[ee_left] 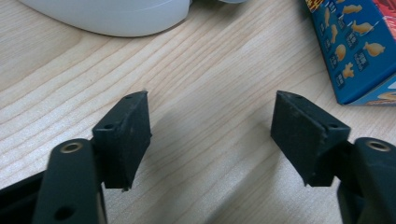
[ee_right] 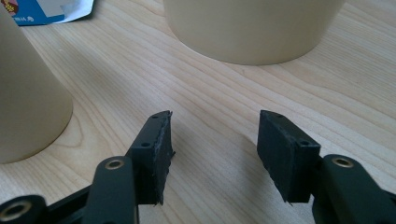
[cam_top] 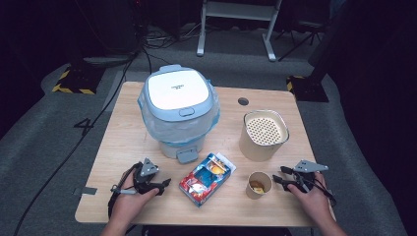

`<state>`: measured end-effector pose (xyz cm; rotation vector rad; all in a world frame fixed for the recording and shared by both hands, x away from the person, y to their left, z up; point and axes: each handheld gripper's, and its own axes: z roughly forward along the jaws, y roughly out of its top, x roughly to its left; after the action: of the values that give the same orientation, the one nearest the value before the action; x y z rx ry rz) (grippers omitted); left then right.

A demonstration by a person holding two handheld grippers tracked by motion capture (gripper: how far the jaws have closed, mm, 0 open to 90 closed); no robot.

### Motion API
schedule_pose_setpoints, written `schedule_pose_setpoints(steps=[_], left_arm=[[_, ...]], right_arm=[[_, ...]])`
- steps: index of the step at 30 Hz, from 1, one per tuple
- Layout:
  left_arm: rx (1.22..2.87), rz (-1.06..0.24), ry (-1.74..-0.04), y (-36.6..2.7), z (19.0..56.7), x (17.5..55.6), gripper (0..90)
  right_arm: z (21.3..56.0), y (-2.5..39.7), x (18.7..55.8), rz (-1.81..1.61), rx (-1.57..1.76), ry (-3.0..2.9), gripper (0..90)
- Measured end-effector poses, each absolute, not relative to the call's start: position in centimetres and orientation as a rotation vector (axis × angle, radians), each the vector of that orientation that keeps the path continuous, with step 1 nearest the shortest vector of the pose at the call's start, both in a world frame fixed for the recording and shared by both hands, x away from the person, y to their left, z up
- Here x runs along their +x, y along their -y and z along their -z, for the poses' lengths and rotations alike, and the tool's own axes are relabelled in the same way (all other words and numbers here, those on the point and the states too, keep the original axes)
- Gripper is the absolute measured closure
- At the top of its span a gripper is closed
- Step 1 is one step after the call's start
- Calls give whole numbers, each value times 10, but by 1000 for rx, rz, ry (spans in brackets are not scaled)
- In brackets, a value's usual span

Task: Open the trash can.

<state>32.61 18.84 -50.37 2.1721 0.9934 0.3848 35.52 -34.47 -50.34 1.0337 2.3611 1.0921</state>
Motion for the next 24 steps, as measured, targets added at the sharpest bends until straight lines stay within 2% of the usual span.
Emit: schedule_pose_setpoints(steps=[7,9,12,20,24], left_arm=[[2193,-355,-999,-191,500,327,338],[2203,-344,-995,-191,499,328,397],[2212,-352,-969,-191,494,329,405],[2151,-310,-897,-197,472,331,481],[2100,-269,-892,-199,462,329,556]], right_arm=[[503,345,355,-1090,1037,-2357,462],[503,345,355,-1091,1037,-2359,463],[503,345,355,-1093,1037,-2358,463],[503,345,355,-1093,1036,-2359,464],[503,345,355,-1091,1036,-2359,464]])
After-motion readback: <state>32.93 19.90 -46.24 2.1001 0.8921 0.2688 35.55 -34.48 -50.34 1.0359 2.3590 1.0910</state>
